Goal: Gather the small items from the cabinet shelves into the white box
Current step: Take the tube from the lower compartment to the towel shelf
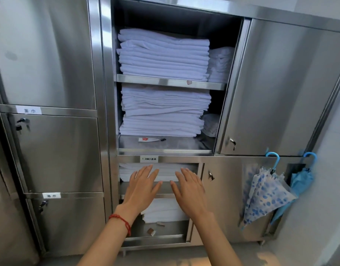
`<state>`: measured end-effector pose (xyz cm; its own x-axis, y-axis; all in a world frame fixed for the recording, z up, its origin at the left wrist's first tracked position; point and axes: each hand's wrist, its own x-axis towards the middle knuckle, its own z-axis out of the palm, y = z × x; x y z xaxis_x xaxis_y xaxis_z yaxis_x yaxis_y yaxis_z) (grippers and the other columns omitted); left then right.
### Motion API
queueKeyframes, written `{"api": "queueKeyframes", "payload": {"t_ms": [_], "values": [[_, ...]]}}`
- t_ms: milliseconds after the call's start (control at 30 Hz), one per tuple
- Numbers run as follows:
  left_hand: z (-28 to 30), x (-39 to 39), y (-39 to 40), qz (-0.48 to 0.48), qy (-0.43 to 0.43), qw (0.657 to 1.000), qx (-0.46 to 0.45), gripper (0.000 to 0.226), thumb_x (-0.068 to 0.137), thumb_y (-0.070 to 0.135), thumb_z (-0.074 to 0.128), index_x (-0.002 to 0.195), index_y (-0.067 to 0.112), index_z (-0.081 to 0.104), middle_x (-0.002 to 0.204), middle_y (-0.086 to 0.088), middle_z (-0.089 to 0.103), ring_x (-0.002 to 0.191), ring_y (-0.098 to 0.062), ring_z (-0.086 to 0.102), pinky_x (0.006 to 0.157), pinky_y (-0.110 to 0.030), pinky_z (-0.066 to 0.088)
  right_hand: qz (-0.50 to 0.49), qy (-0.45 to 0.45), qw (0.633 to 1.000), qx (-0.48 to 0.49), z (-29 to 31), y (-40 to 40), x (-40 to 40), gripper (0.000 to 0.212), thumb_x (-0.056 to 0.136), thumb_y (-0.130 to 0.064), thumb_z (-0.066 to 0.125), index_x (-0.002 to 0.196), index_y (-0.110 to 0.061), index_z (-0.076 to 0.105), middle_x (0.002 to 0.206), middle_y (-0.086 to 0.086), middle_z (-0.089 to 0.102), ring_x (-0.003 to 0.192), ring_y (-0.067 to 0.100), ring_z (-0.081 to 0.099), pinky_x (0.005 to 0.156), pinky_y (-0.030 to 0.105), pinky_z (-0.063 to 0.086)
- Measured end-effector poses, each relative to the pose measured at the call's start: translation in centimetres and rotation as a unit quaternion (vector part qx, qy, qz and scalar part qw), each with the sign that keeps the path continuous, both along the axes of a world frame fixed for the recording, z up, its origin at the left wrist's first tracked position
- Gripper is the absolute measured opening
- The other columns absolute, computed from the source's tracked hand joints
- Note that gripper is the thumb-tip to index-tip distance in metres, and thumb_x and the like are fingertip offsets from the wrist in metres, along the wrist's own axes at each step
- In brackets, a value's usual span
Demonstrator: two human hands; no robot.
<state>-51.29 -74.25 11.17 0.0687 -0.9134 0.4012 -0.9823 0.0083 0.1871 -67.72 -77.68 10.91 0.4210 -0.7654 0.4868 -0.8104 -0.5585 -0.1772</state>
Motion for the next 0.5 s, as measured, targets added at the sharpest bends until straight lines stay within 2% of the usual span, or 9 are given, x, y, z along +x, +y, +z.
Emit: {"api": "queueKeyframes", "payload": {"t_ms": [500], "values": [[-1.4,4.0,-12.7,-0.010,0.023,1.000,0.008,0.053,0.100,0.046,0.029,0.149,0.027,0.021,0.157,0.003,0.016,0.144,-0.012,0.010,0.116,-0.030,0.003,-0.006,0.005,1.000,0.017,-0.7,-12.3,4.3,0.050,0.101,-0.044,0.029,0.143,-0.017,0.038,0.151,0.005,0.034,0.141,0.016,0.023,0.116,0.029,0.010]]}}
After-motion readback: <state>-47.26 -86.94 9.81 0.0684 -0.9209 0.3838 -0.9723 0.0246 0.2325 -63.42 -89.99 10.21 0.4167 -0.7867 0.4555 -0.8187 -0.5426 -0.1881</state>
